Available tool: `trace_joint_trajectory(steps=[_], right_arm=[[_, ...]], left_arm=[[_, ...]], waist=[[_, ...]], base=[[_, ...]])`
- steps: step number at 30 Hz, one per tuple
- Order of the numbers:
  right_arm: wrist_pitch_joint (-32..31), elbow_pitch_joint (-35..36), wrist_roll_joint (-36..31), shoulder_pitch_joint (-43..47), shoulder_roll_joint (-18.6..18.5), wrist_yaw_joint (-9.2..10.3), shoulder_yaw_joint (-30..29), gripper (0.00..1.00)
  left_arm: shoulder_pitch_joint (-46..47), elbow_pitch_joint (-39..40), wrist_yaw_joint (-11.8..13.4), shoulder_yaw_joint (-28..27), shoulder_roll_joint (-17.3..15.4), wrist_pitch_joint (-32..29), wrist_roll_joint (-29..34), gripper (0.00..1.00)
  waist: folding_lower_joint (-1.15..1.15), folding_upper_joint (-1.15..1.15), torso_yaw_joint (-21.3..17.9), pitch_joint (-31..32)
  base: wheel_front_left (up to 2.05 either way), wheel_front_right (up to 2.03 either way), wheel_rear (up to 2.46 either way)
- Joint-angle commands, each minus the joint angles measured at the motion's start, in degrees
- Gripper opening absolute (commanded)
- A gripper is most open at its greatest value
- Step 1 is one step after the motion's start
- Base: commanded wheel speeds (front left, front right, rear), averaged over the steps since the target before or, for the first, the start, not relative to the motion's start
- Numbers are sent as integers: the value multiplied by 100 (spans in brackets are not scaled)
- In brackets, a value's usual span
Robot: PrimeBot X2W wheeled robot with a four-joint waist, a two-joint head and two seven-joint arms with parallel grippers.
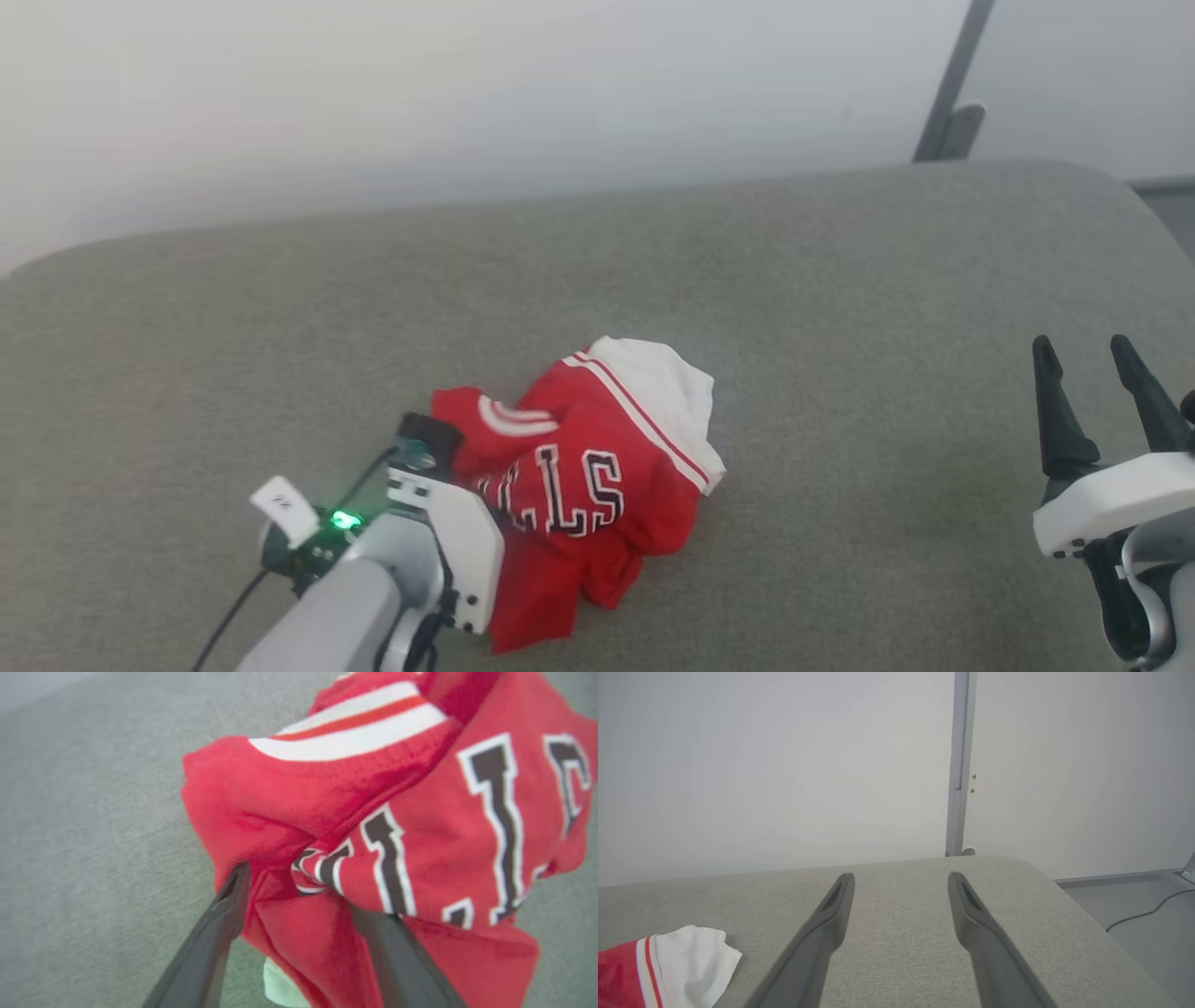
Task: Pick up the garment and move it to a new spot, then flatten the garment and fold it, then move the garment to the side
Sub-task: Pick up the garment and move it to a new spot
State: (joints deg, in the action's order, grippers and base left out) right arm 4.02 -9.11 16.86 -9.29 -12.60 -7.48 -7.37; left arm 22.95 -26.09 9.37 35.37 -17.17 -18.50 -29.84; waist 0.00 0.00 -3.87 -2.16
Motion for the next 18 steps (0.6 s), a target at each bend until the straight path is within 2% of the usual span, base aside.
trace_joint_trajectory(steps=[1,11,18], right_arm=[[6,50,-55,78,21,-2,2,100],[-18,160,-195,253,122,-1,-133,100],[-19,266,-237,433,179,-1,-265,100]], left_arm=[[-72,119,58,-71,-65,153,-22,100],[-576,985,45,-619,-714,1462,-32,100],[-1204,1500,232,-1226,-1149,2113,-318,100]], waist=[[0,0,109,123],[0,0,426,399],[0,0,564,518]], base=[[0,0,0],[0,0,0],[0,0,0]])
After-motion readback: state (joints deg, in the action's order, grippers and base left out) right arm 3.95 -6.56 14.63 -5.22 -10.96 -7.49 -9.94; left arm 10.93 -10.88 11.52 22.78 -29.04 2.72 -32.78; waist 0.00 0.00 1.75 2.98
